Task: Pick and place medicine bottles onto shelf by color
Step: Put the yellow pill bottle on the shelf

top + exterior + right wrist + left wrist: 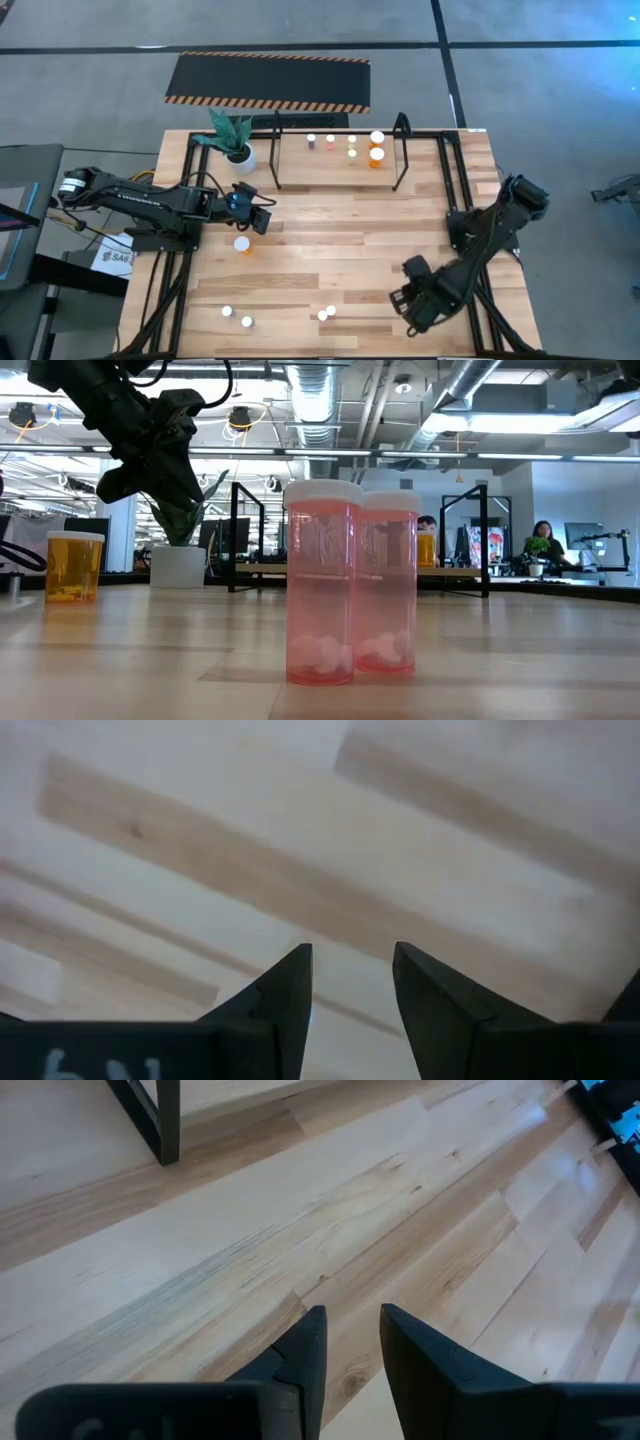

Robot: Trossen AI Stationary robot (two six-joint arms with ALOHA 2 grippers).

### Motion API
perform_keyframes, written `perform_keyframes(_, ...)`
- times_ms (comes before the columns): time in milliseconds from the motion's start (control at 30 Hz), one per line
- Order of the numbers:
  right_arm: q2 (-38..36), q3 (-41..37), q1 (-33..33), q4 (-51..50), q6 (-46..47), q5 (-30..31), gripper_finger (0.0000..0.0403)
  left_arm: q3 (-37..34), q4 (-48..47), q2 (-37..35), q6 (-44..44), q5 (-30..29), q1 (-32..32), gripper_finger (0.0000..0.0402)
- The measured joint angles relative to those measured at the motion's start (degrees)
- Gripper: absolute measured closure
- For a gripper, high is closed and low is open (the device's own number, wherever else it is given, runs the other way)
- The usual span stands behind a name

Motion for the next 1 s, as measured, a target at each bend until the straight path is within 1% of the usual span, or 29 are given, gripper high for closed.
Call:
perform_keyframes(200, 1.81, -0.01, 3.16, 4.28, 0.28, -0.91, 0.0219, 0.00, 0.01, 0.00, 0.00, 0.00, 0.01, 0.0319)
perform_keyframes(467, 2.62, 0.02, 4.64, 6.41, 0.44, -0.39, 0.0156, 0.00, 0.02, 0.00, 0.00, -0.01, 0.00, 0.0319)
perform_keyframes(567, 2.63, 0.02, 4.64, 6.95, 0.45, 0.55, 0.0140, 0.00, 0.01, 0.00, 0.00, 0.00, 0.01, 0.0319)
perform_keyframes(667, 2.63, 0.02, 4.64, 8.06, -0.13, 0.86, 0.0133, 0.00, 0.00, 0.00, 0.00, 0.00, 0.00, 0.0319)
perform_keyframes(833, 2.64, 0.02, 4.27, 11.03, -4.12, 2.01, 0.0132, 0.00, 0.00, 0.00, 0.00, -0.01, 0.00, 0.0319)
perform_keyframes(1000, 6.28, -0.02, 4.13, 9.60, -4.62, 2.03, 0.0132, 0.00, 0.02, 0.00, 0.00, -0.02, 0.00, 0.0319)
